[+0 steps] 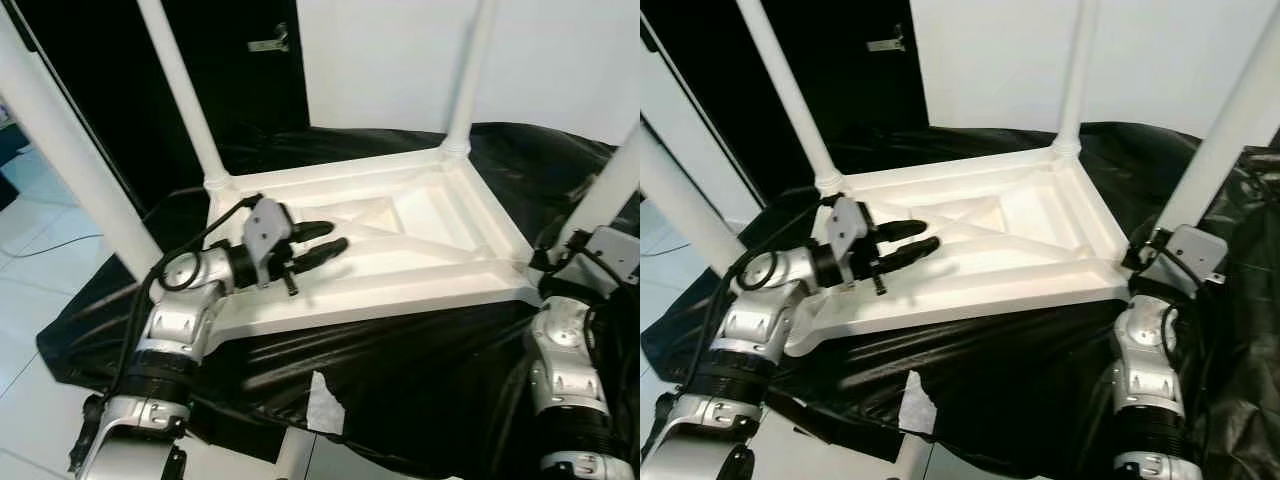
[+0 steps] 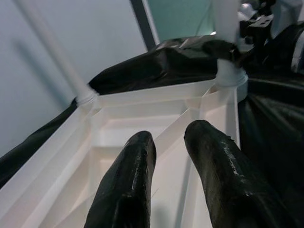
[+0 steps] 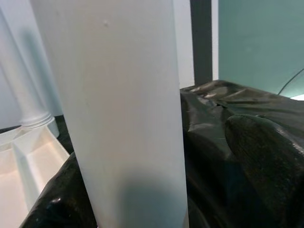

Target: Building children table

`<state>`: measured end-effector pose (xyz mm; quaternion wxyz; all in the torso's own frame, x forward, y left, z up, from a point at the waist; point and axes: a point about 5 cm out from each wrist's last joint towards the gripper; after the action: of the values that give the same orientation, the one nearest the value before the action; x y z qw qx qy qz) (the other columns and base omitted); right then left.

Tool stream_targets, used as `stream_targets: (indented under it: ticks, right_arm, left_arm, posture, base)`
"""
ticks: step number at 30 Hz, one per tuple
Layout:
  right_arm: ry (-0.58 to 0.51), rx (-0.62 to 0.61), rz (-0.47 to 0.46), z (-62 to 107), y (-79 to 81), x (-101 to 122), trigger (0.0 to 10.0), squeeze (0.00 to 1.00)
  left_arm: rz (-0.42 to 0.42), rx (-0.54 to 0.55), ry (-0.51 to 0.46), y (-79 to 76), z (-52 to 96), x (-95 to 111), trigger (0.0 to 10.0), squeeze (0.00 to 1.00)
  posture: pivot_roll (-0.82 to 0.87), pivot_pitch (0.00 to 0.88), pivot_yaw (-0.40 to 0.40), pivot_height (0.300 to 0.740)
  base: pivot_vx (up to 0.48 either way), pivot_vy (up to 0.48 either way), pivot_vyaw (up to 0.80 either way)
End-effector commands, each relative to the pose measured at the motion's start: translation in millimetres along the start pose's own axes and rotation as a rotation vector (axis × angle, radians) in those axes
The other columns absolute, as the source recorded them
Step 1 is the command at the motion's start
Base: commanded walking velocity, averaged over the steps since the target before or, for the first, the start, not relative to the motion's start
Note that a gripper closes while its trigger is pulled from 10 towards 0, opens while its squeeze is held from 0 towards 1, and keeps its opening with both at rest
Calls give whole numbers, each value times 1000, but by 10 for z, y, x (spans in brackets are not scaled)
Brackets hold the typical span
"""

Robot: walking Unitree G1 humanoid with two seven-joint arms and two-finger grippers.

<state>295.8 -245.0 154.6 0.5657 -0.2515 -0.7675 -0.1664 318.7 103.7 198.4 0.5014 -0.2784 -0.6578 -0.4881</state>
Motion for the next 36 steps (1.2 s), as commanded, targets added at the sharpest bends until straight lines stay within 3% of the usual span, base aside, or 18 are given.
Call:
stream_targets:
  ticks: [1, 2, 6, 10, 12, 15, 18, 20, 24, 28, 33, 36]
  right_arm:
    - [21, 80, -38, 41, 146, -11, 10000, 0]
    - [21, 80, -38, 41, 146, -11, 10000, 0]
    - [32, 196, -38, 224, 388, 19, 10000, 0]
    - [47, 220, -33, 297, 422, 3, 10000, 0]
    - [68, 266, -32, 399, 452, -27, 10000, 0]
    - [78, 285, -35, 441, 453, -40, 10000, 0]
    - [100, 363, -26, 609, 404, -81, 10000, 0]
    - [108, 382, -17, 657, 385, -97, 10000, 0]
    - [117, 391, -11, 701, 352, -108, 10000, 0]
    - [146, 414, -4, 829, 237, -127, 10000, 0]
    - [151, 450, -11, 872, 241, -117, 10000, 0]
    - [164, 532, 2, 976, 200, -138, 10000, 0]
  left_arm:
    - [4, 56, -13, -25, 4, 27, 10000, 0]
    - [4, 56, -13, -25, 4, 27, 10000, 0]
    - [98, 79, -22, -307, 161, 19, 10000, 0]
    - [126, 88, -16, -428, 225, 0, 10000, 0]
    - [176, 112, 2, -565, 329, -37, 10000, 0]
    - [192, 125, 8, -617, 377, -45, 10000, 0]
    - [236, 155, 79, -775, 652, -89, 10000, 0]
    - [250, 156, 105, -816, 739, -101, 10000, 0]
    - [263, 154, 128, -865, 819, -96, 10000, 0]
    - [306, 128, 227, -1028, 1166, -88, 10000, 0]
    - [319, 121, 258, -1064, 1268, -87, 10000, 0]
    - [339, 133, 337, -1082, 1514, -101, 10000, 0]
  posture:
    - [-33, 0, 90, 740]
    - [-33, 0, 90, 740]
    - [5, 0, 55, 740]
    - [15, 0, 41, 740]
    - [27, 0, 30, 740]
    - [34, 0, 23, 740]
    - [55, 0, 4, 740]
    - [55, 0, 4, 740]
    - [61, 0, -1, 740]
    - [64, 0, 3, 740]
    - [63, 0, 5, 740]
    - [71, 0, 7, 740]
  base:
    - [0, 0, 0]
    - [0, 0, 0]
    - [0, 0, 0]
    - [0, 0, 0]
    - [0, 0, 0]
    - [0, 0, 0]
    - [0, 0, 0]
    - [0, 0, 0]
    - [0, 0, 0]
    - [0, 0, 0]
    - [0, 0, 0]
    - [0, 0, 0]
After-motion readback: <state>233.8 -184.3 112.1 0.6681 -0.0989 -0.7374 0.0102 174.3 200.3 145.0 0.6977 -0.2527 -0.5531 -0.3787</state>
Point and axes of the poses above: a point about 5 cm out from each wrist's last joint towards the gripper, its own z axis pointing back from the gripper into the wrist, its own x axis along the axis of the wrist's last joint, y = z × x, and after that the axes turned 1 degree about z, right-handed
